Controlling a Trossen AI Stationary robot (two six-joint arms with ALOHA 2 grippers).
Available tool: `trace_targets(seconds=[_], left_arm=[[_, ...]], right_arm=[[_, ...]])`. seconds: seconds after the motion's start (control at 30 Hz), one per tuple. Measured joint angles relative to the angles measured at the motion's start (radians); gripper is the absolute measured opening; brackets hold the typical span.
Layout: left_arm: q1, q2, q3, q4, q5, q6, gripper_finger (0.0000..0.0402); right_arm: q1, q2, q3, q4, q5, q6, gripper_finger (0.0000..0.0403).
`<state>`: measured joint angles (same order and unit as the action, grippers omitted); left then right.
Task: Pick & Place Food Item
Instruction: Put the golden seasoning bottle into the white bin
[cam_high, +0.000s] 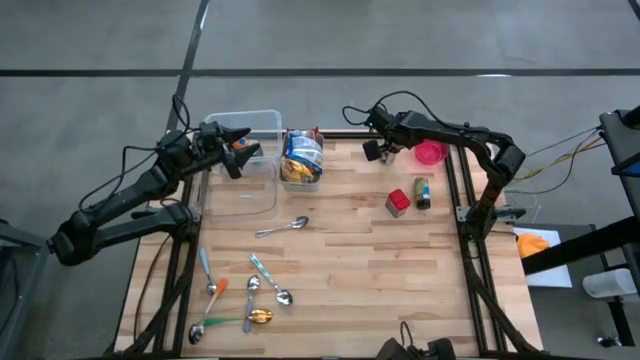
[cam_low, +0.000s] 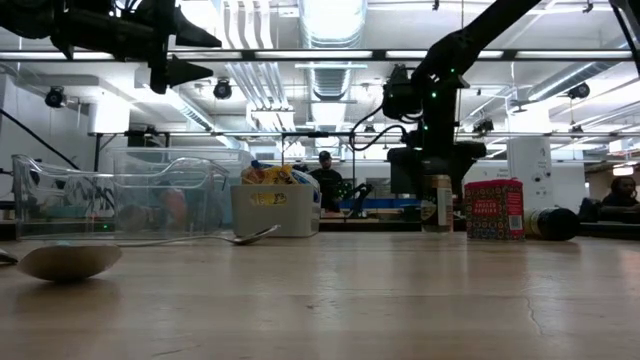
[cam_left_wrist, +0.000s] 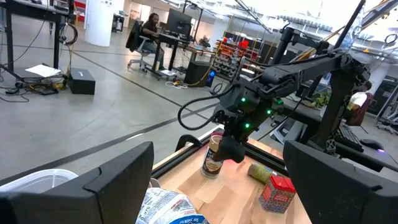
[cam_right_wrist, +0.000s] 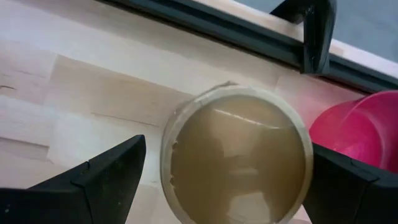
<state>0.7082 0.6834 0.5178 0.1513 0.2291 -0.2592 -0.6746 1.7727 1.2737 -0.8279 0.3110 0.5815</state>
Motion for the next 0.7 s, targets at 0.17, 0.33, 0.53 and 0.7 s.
trace_targets(seconds=[0.17,0.33,0.53,0.7], left_arm=[[0.000,0.000,0.000,0.000,0.000,0.000,0.0361],[0.000,0.000,0.000,0.000,0.000,0.000,0.0361],[0.000,0.000,0.000,0.000,0.000,0.000,0.0361],[0.000,0.000,0.000,0.000,0.000,0.000,0.0361]], right_arm=[[0.000,0.015,-0.005,0.003,0.002,0.003,0.0363],[0.000,0.015,-0.009,0.017,0.002,0.001,0.0356],[-0.001,0.015,-0.012,0.038,0.003,-0.003,0.0289],[0.000,0.014,-0.012,0.038,0.004,-0.003,0.0277]])
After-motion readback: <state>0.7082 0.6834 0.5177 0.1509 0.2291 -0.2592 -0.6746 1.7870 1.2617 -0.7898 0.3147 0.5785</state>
